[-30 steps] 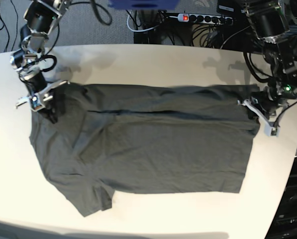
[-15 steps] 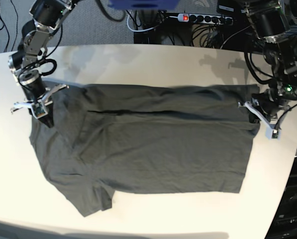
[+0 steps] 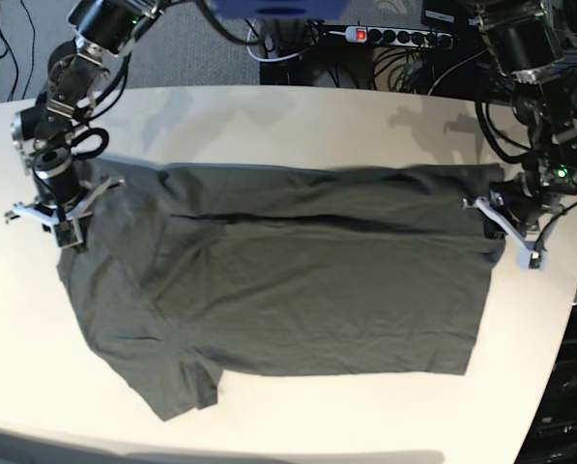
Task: Fold the T-shirt properly
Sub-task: 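Hold the shoulder edge with both grippers and drag it toward the robot, then pull both grippers further back, sliding the shirt across the table, then hold the shoulder edge with both grippers, stretching it taut along the table edge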
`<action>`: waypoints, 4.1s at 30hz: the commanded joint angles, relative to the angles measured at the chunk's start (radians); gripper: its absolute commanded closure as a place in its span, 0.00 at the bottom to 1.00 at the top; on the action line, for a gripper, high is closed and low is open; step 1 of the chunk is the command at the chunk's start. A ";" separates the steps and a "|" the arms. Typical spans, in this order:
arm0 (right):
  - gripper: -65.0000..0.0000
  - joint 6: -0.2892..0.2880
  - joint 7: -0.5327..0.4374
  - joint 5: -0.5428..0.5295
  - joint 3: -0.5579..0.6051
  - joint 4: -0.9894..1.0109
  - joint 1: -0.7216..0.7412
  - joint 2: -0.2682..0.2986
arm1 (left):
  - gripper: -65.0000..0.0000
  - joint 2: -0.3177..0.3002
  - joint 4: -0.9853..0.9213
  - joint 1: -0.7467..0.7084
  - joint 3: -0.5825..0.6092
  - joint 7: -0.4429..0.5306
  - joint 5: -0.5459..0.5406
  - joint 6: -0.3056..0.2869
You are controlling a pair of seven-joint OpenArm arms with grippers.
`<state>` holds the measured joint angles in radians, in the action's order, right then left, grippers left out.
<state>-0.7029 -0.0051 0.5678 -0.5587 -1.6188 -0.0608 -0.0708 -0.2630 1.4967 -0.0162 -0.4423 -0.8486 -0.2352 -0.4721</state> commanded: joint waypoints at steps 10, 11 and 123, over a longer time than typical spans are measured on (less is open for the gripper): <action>0.99 0.005 0.115 -0.084 -0.001 -0.028 0.005 -0.045 | 0.96 -0.012 0.014 0.014 -0.003 0.016 -0.013 -0.001; 0.99 0.005 0.141 -0.102 0.001 -0.028 0.008 -0.040 | 0.96 -0.012 0.014 0.014 -0.003 0.016 -0.013 -0.001; 0.99 0.005 0.017 -0.288 -0.200 0.139 -0.305 -0.045 | 0.96 -0.083 0.040 -0.403 -0.034 0.019 -0.013 -0.009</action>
<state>-0.7071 -0.0647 0.2249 -0.7513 -1.4803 -0.3477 -0.1188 -0.3412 1.5471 -0.3943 -0.4751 -0.7311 -0.3107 -0.4934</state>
